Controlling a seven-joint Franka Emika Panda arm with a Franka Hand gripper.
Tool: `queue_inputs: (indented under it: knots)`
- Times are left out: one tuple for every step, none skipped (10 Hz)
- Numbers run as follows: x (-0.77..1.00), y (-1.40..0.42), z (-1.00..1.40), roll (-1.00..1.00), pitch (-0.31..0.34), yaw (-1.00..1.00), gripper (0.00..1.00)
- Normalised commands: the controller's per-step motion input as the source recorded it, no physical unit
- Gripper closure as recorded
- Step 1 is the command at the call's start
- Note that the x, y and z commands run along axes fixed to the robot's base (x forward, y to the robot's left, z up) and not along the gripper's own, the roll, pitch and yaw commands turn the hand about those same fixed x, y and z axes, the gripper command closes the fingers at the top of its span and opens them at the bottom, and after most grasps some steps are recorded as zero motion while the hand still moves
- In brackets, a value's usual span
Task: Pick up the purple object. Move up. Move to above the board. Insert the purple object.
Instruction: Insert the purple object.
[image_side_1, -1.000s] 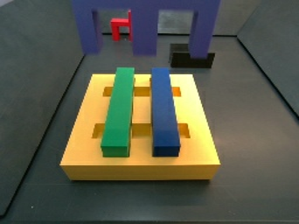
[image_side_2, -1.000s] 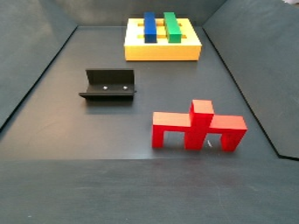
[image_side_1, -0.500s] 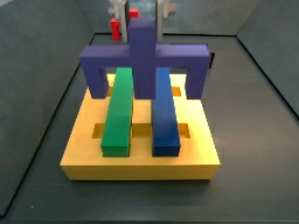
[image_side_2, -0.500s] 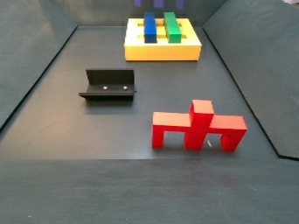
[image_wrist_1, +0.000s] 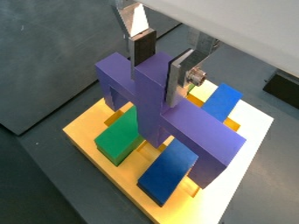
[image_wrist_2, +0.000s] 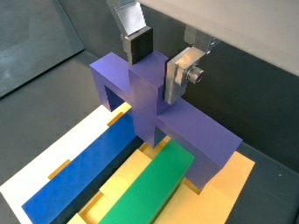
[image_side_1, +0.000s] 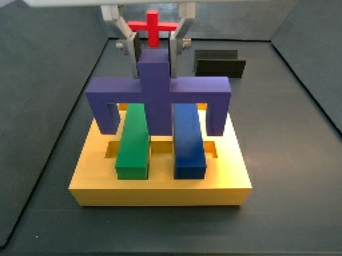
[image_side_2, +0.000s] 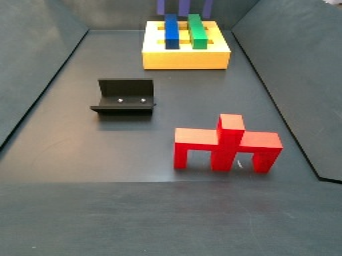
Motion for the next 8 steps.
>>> queue_inputs:
  knots:
    - [-0.04, -0.05, -0.23, 0.17, -0.011, 0.0, 1.0]
    - [0.0, -0.04, -0.19, 0.11, 0.0, 0.02, 1.0]
    - [0.11, -0.07, -0.12, 0.08, 0.0, 0.09, 1.0]
    - [0.16, -0.09, -0.1, 0.07, 0.006, 0.1, 1.0]
    - [0.13, -0.1, -0.09, 0.05, 0.0, 0.11, 1.0]
    - [0.13, -0.08, -0.09, 0.03, 0.0, 0.11, 1.0]
    - [0.15, -0.05, -0.09, 0.02, 0.0, 0.12, 1.0]
    - [0.19, -0.01, -0.1, 0.0, 0.007, 0.12, 1.0]
